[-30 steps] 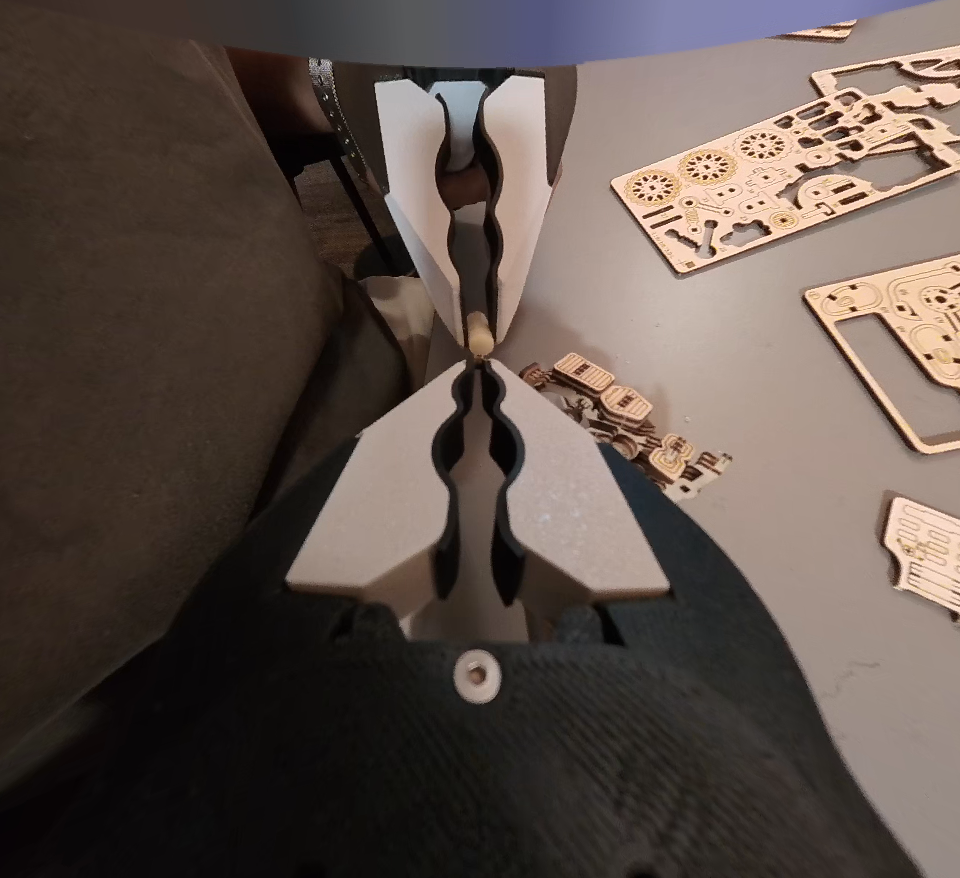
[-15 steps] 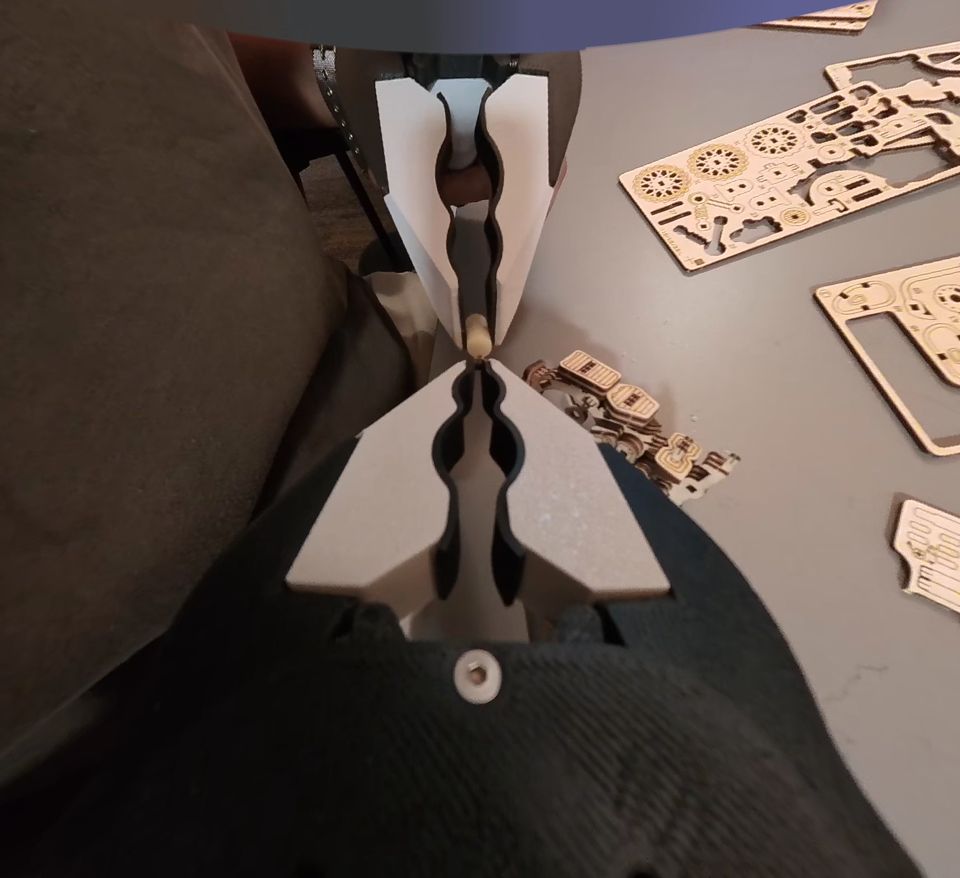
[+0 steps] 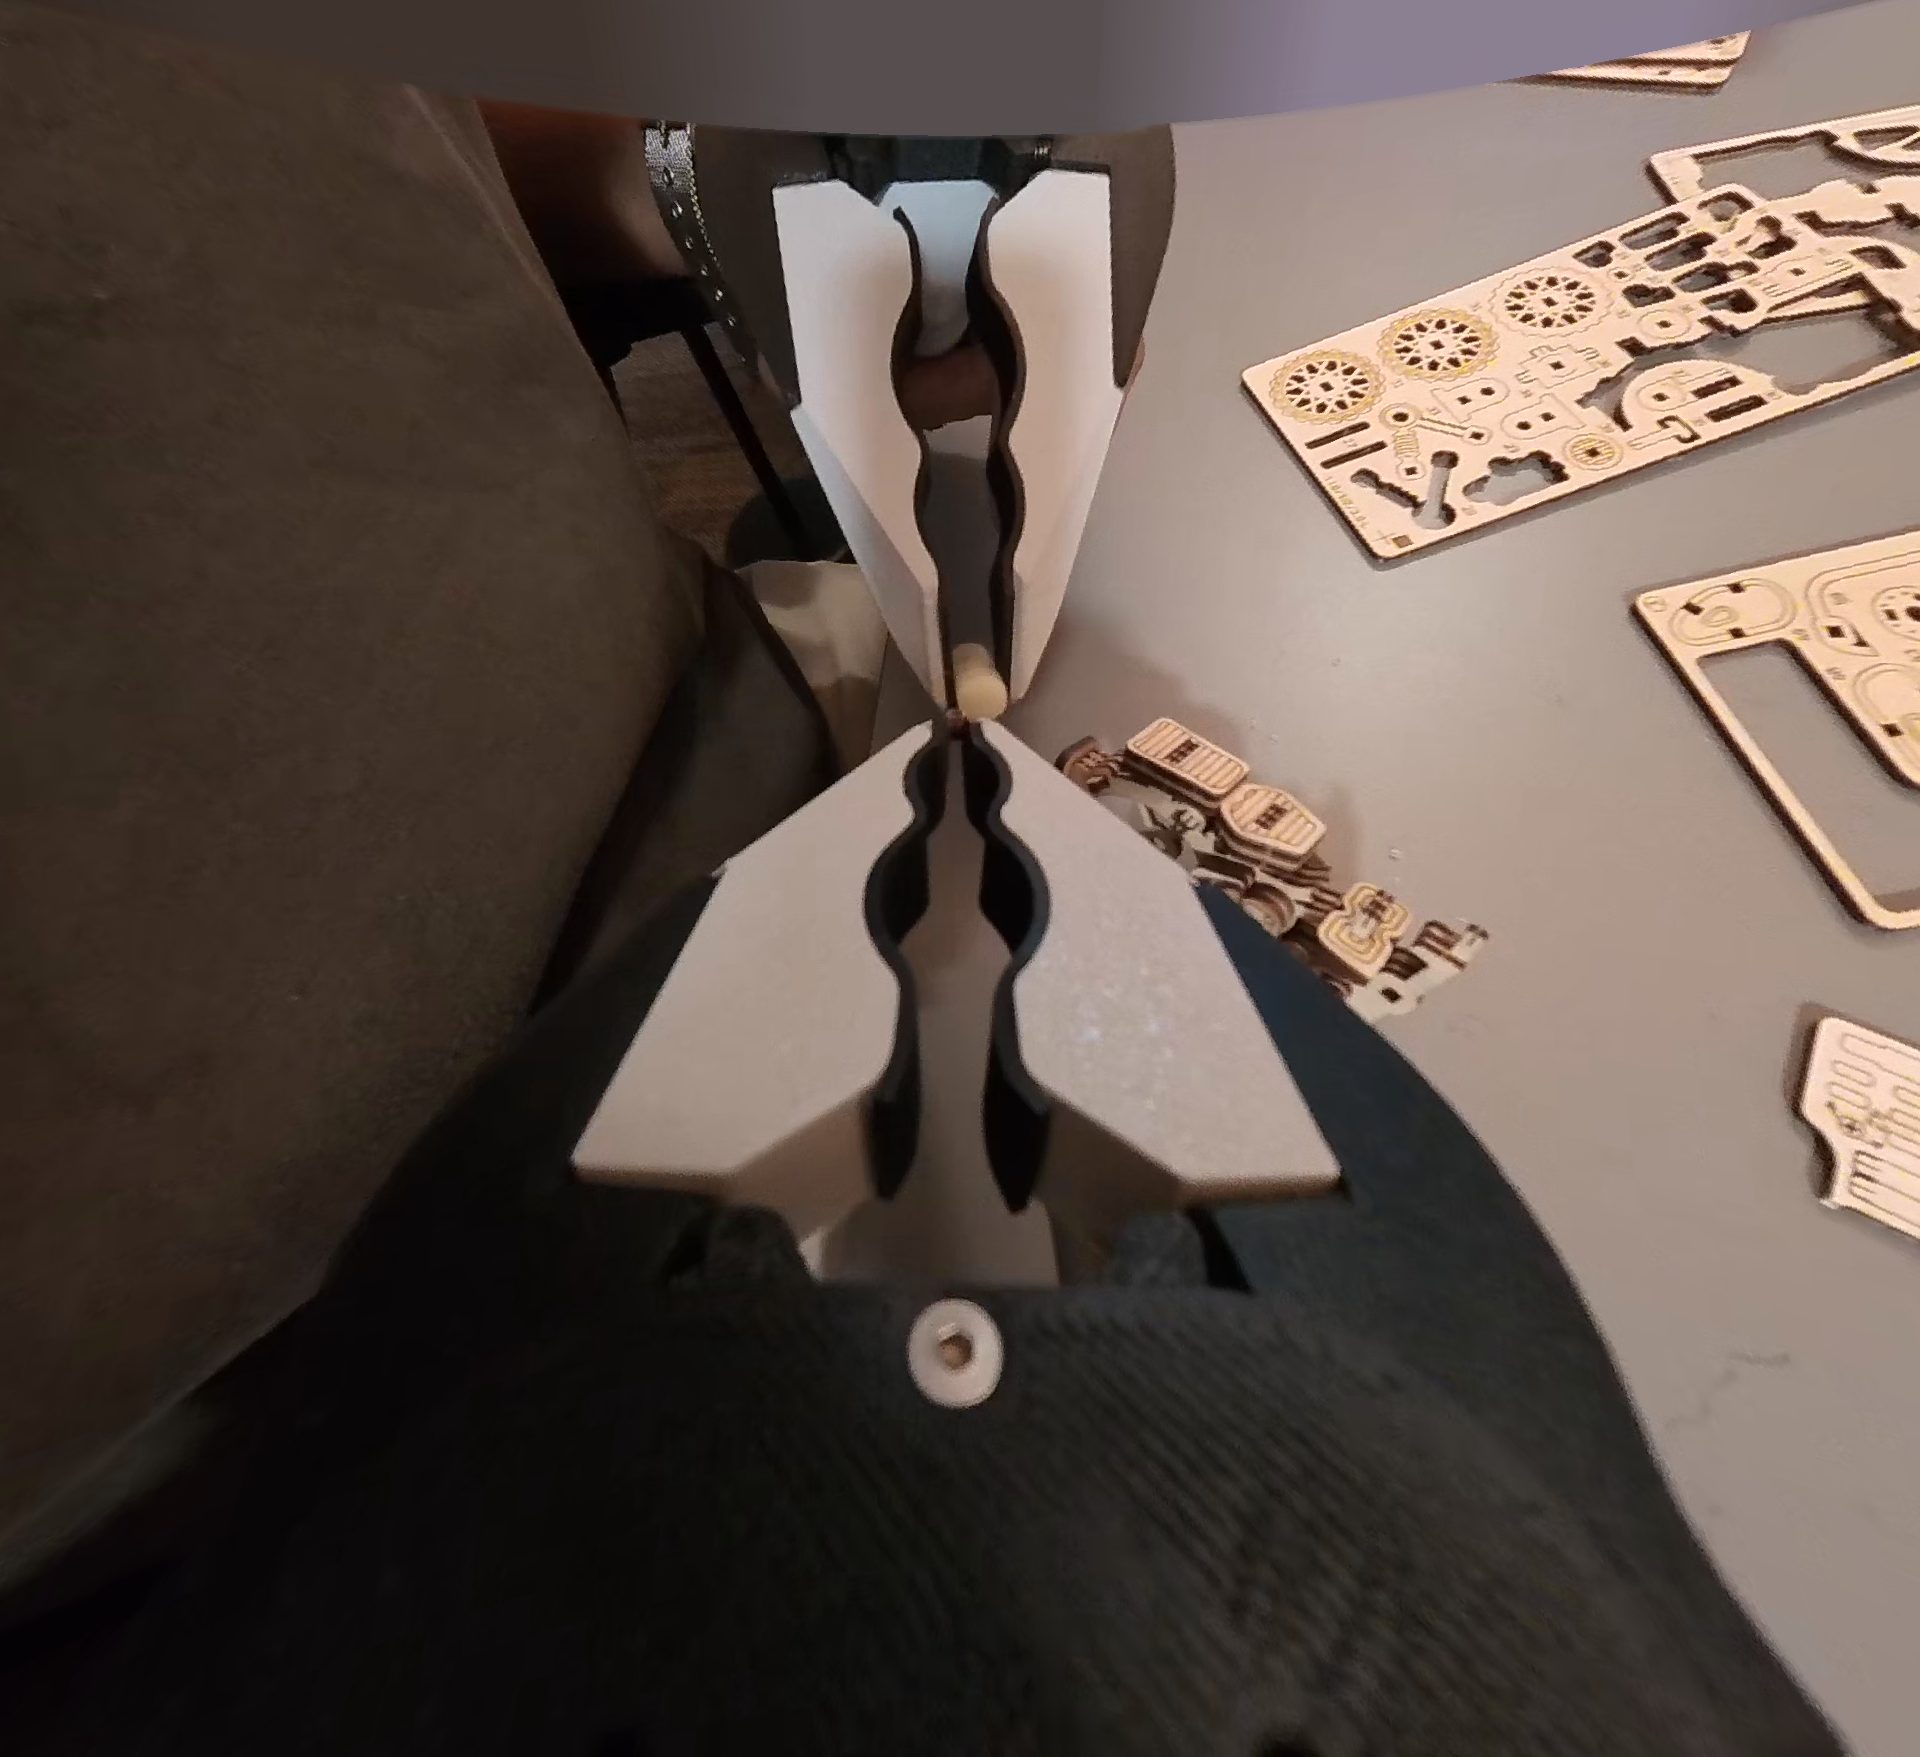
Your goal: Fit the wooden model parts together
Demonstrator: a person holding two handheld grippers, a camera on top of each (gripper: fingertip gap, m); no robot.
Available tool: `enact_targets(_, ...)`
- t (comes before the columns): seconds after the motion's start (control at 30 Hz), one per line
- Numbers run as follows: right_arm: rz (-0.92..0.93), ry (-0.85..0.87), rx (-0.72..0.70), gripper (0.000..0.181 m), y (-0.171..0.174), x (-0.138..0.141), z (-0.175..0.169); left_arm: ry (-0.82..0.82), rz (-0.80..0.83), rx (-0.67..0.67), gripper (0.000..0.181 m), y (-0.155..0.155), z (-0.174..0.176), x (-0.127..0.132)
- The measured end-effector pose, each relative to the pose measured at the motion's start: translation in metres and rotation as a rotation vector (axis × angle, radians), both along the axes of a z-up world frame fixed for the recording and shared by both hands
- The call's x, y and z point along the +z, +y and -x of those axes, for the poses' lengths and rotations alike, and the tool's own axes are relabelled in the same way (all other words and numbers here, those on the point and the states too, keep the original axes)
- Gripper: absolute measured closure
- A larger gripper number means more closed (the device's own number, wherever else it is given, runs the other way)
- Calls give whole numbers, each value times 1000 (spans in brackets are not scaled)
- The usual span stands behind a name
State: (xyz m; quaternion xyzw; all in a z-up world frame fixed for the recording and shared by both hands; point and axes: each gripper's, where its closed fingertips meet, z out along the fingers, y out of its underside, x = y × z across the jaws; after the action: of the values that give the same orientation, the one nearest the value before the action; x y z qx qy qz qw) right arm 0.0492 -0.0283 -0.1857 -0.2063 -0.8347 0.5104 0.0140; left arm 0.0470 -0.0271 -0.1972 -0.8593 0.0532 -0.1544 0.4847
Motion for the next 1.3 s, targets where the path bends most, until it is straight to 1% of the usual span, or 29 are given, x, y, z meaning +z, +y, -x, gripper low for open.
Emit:
enact_targets(0.3, -6, 1, -15, 180, 2, -1, 2, -6, -11, 9, 173, -1, 3, 2)
enact_targets(0.43, 43, 1, -40, 180, 6, 6, 6, -45, -37, 24, 173, 0, 6, 7)
enact_targets(0.53, 128, -3, -96, 180, 13, 17, 14, -71, -76, 49, 173, 1, 10, 13)
enact_targets(0.67, 313, -58, -143, 181, 19, 38, 21, -78, -126, 75, 173, 4, 14, 21)
enact_targets(0.7, 313, -58, -142, 180, 19, 38, 21, -62, -127, 78, 173, 4, 14, 20)
enact_targets(0.87, 196, 2, -104, 180, 4, 27, 14, 71, -108, 80, 173, 5, 13, 13)
enact_targets(1.03, 112, 82, -98, 180, 4, 23, 13, 318, -97, 77, 173, 6, 15, 5)
enact_targets(1.17, 24, 232, -64, 181, 1, 26, 8, 437, -147, 70, 173, 6, 15, 9)
enact_targets(1.3, -104, 415, -31, 181, -2, 26, 4, 490, -211, 53, 173, 5, 13, 17)
